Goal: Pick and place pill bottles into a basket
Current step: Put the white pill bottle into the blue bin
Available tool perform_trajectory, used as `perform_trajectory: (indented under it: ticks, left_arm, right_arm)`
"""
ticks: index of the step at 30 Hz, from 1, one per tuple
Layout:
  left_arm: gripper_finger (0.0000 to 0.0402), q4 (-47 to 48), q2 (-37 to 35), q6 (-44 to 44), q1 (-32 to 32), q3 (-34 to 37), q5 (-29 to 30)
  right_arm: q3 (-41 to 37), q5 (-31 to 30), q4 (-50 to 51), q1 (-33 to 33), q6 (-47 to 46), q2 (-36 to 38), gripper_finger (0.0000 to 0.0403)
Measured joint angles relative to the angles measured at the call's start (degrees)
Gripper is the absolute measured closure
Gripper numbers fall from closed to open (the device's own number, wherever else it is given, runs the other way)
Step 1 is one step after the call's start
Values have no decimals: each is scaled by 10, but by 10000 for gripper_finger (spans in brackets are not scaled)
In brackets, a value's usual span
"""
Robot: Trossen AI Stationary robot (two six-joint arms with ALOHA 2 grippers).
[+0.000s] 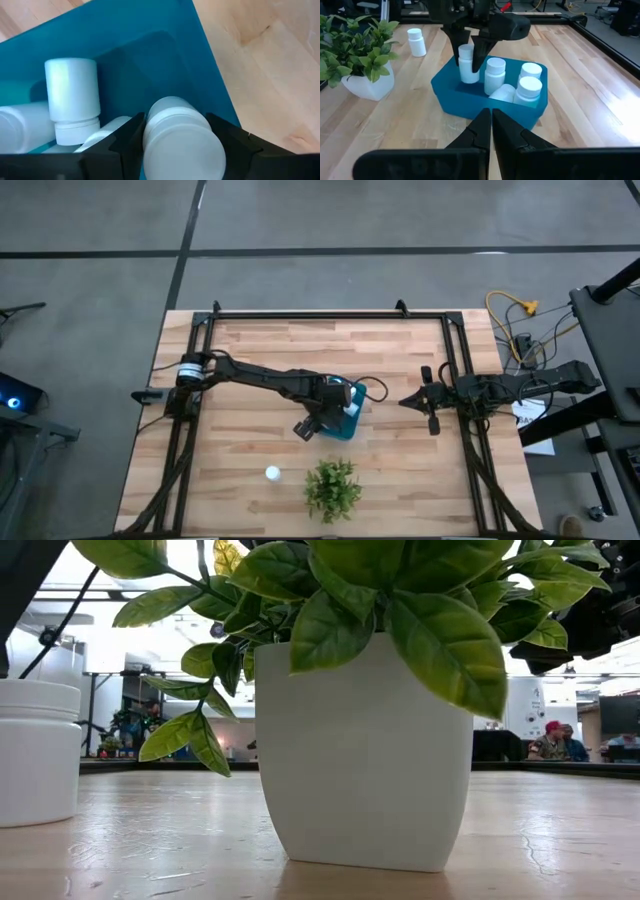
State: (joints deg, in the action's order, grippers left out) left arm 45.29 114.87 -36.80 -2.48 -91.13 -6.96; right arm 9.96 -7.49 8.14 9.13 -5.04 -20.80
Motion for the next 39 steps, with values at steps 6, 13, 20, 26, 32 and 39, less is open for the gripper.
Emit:
perform_trajectory:
  ticks: [6,13,20,26,32,39]
  left_arm:
    - [226,3,3,0,0,1,0]
    - [226,2,3,0,0,4,-1]
    - [226,6,3,0,0,7,-11]
    - [226,3,3,0,0,15,-20]
    - [226,2,3,0,0,15,-20]
    - [226,-2,3,0,1,18,-20]
  right_arm:
    - [0,0,0,0,5,0,394]
    - [0,0,1,0,5,-1,394]
    - [0,0,1,0,5,-1,394]
    - [0,0,1,0,5,0,394]
    - [0,0,1,0,5,0,394]
    - [0,0,1,0,6,0,394]
